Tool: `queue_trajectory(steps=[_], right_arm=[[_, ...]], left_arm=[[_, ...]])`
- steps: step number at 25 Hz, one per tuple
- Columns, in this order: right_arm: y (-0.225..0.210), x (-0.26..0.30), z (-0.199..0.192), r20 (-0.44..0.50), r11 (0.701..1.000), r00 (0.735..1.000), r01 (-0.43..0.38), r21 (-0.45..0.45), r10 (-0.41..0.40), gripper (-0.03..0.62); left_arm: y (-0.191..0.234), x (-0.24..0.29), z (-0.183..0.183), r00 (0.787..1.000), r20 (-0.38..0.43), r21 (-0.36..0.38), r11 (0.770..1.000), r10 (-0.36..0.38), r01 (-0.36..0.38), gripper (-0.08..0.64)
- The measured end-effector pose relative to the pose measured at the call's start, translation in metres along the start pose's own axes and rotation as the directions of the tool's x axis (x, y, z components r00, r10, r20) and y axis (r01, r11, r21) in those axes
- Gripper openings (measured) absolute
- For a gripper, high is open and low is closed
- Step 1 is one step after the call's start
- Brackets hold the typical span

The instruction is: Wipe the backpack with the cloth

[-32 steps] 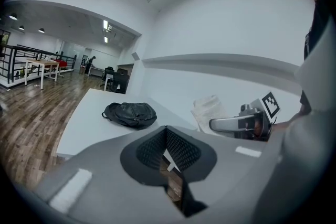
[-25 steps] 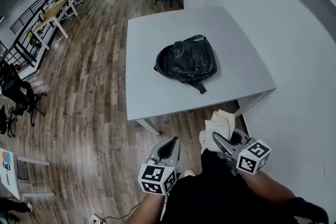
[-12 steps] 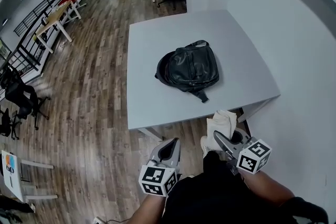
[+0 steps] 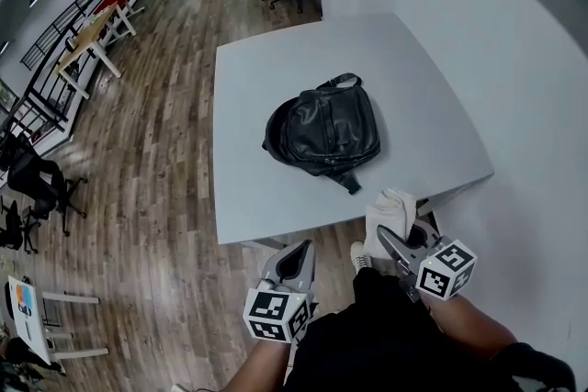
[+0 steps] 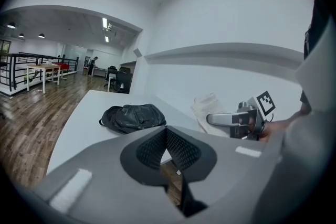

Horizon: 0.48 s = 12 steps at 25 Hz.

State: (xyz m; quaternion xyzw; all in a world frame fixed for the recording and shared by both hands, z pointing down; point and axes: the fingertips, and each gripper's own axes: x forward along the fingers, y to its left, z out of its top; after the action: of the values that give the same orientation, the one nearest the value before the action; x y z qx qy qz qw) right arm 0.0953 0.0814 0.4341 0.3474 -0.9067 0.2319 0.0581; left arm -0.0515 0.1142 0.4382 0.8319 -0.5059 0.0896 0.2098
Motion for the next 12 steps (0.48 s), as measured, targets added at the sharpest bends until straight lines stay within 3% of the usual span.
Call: queue_trajectory(steps=[12], right_arm=[[-0.101,0.036,0.024,-0.066,0.999,0.997,0.038,-0.036,-0.041,0.129]], left_arm=[[0.007,0.088,0.04,1.0,-0.011,0.01,1.0,0.009,-0.009,0.008]])
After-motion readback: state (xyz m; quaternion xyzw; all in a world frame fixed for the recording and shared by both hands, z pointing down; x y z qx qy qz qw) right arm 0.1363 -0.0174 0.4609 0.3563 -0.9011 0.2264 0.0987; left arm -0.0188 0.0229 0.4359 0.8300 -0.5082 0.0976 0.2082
